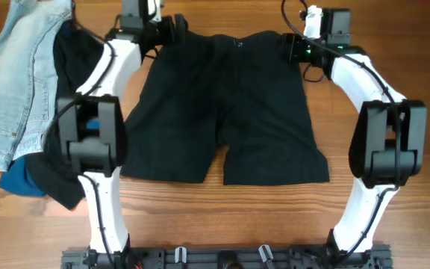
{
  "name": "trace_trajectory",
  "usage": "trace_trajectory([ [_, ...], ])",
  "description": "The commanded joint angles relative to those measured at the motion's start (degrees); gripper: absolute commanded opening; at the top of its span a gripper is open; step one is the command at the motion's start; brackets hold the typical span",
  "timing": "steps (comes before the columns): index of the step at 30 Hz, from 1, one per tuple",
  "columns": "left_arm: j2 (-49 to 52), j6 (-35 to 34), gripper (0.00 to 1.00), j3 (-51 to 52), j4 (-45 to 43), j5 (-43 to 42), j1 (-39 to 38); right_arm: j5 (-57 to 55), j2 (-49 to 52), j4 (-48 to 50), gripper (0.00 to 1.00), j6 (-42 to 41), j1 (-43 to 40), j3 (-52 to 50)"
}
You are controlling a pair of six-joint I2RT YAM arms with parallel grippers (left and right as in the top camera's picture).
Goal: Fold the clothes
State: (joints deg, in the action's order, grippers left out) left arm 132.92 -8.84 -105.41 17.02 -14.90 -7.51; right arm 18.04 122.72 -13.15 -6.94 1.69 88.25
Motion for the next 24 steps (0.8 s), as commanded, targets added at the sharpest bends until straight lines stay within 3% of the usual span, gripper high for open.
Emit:
trace_trajectory([
  [1,3.65,1.14,1.00,-1.22,-1.44,0.39,-0.26,-0.37,2.45,2.05,0.82,-2.23,-0.04,0.94],
  [12,7.96,1.11,1.00,-1.22,-4.81,2.78,0.24,-1.92,6.95,7.61,0.75,-5.20,0.02,0.94],
  [17,8.46,0.61,0.99,-1.22,-8.52,2.97,0.26,-1.92,7.26,11.30,0.64,-5.25,0.02,0.94],
  [20,8.66,-1.49,0.88,-1.22,-10.21,2.58,0.20,-1.44,7.26,12.74,0.50,-5.35,0.02,0.94],
  [22,8.66,-2.12,0.75,-1.22,-10.43,2.16,0.07,-1.09,7.26,13.00,0.38,-5.49,0.02,0.94],
  [24,8.66,-2.12,0.54,-1.22,-10.73,1.79,-0.11,-0.81,7.26,13.25,0.26,-5.49,0.02,0.94],
])
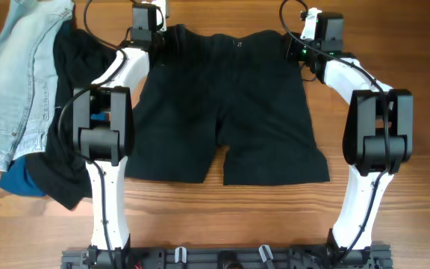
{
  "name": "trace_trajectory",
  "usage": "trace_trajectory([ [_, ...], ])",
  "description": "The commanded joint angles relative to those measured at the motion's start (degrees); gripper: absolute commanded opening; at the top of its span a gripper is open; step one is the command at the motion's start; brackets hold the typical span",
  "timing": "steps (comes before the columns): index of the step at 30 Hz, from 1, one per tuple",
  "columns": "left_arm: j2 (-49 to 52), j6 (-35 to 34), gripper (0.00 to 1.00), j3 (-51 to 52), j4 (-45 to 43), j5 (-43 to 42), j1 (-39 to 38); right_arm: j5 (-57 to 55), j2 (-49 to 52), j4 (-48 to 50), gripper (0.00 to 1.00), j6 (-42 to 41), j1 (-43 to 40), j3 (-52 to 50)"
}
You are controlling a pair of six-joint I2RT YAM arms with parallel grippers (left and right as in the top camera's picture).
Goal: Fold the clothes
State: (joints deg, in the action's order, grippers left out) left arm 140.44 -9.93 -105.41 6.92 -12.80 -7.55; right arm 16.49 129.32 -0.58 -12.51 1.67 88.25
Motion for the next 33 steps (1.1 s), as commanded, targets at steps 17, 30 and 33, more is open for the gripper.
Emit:
trace_trajectory([
  [17,-5.90,-0.90,0.04,-7.72,-1.09,-0.87,-0.07,5.46,-0.55,-7.96,0.04,5.18,-1.20,14.53],
  [30,-8.44,0.70,0.04,-9.84,-0.28,-0.61,-0.07,1.64,-0.52,-12.37,0.05,9.55,-1.20,22.75],
  [33,-8.44,0.72,0.04,-9.84,-0.33,-0.17,-0.07,0.09,-0.52,-11.89,0.64,9.53,-1.20,22.75],
])
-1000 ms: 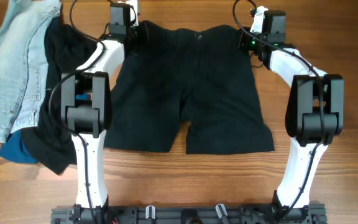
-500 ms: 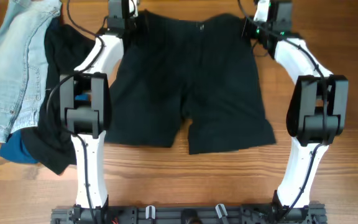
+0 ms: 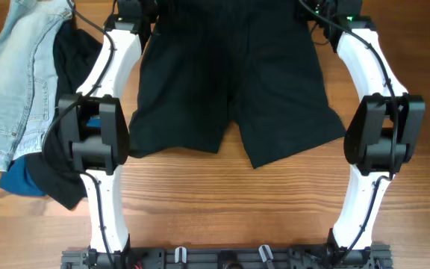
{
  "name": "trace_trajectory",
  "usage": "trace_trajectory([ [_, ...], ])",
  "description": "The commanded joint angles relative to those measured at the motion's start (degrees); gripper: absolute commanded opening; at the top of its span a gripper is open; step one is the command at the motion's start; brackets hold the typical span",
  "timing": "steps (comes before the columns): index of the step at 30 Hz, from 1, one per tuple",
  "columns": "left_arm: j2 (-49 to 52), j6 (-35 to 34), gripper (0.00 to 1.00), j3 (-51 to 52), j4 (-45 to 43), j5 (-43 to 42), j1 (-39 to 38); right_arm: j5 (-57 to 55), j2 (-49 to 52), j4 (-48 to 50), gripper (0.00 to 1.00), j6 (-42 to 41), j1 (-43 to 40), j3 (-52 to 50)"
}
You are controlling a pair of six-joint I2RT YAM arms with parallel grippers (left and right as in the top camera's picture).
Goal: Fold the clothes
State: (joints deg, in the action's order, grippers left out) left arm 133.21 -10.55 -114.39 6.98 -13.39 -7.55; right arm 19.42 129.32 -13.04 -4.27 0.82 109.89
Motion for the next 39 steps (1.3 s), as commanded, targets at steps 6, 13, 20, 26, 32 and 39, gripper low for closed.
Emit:
trace_trajectory([
  [6,-1.70,1.33,0.96,-0.85,-0.09,0.76,0.04,-4.37,-1.81,-0.96,1.00,1.25,-0.44,1.79],
  [13,-8.50,1.36,1.00,-0.85,5.90,5.27,0.42,-2.78,-10.43,-16.28,1.00,-0.70,-0.28,2.40],
  [20,-21.05,1.29,1.00,-0.85,31.23,6.62,0.42,0.37,-15.30,-43.65,1.00,-5.40,2.71,2.34],
  [26,-28.35,-0.63,1.00,-0.85,51.01,6.40,0.26,1.62,-15.17,-55.91,0.98,-9.90,7.15,-4.31],
  [32,-30.05,-0.63,1.00,-0.85,59.21,6.38,0.26,-0.48,-15.17,-51.87,0.50,-15.89,11.47,-17.20],
  [39,-30.03,-0.61,1.00,-0.85,61.22,6.40,0.26,-3.13,-15.17,-42.07,0.04,-20.15,11.17,-27.36],
])
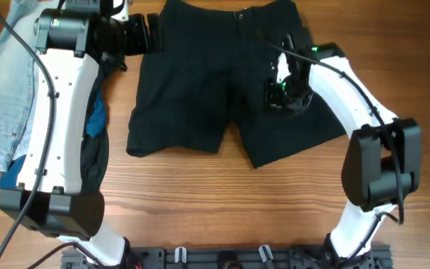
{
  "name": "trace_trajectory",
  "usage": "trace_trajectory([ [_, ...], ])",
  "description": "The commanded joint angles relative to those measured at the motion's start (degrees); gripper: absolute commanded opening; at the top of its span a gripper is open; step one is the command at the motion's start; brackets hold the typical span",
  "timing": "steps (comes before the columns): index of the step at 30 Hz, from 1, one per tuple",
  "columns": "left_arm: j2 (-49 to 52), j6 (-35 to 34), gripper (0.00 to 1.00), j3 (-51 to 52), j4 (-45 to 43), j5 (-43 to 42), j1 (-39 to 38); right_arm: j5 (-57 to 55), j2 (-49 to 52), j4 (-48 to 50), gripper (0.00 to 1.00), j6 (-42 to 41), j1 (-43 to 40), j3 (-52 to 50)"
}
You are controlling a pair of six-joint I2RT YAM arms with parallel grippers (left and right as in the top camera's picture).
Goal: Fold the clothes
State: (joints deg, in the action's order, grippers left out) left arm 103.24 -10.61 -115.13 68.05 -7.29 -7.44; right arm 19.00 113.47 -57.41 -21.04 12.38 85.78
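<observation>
The black shorts [222, 82] lie flat at the far middle of the table, waistband away from me, both legs toward me. My left gripper [152, 35] is raised beside the left waist corner, pointing right; whether it touches the cloth or is open is unclear. My right gripper [278, 93] hangs over the right leg of the shorts, pointing down; its fingers are hidden by the wrist.
Light blue jeans [2, 82] lie along the left edge. A black garment [88, 161] and a blue one [96, 118] sit next to them, partly under my left arm. A black rail [222, 258] runs along the near edge.
Both grippers have left the far waist corners. The left one is now raised beside the left corner; the right one is over the right leg. The shorts lie slightly nearer.
Both grippers were at the waist corners of the flat shorts. Then the shorts lay further away, with the waistband at the far edge of view. Now the shorts lie flat in the far middle and both grippers are off the corners.
</observation>
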Motion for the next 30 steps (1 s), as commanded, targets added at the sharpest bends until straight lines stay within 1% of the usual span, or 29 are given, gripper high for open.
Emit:
trace_trajectory([
  [1,-0.07,-0.55,1.00,-0.11,0.15,0.28,0.15,-2.91,0.68,3.82,0.04,-3.39,-0.39,-4.81],
  [5,-0.07,-0.52,1.00,-0.11,0.15,0.33,0.15,-3.08,0.70,10.19,0.04,-4.02,-0.48,-10.29],
  [8,-0.07,-0.52,0.99,-0.11,-0.35,0.33,0.15,-6.05,0.70,12.48,0.04,-4.50,-1.07,-12.00],
  [17,-0.07,-0.52,1.00,-0.11,-0.74,0.31,0.15,-10.80,2.71,15.72,0.04,-4.17,-4.17,-13.44],
  [24,-0.07,-0.52,1.00,-0.11,-2.47,0.33,0.15,-10.25,7.15,19.26,0.04,0.13,-6.86,-13.44],
  [30,-0.07,-0.52,1.00,-0.11,-2.99,0.33,0.15,-10.12,10.95,19.21,0.04,1.66,-12.44,-13.44],
])
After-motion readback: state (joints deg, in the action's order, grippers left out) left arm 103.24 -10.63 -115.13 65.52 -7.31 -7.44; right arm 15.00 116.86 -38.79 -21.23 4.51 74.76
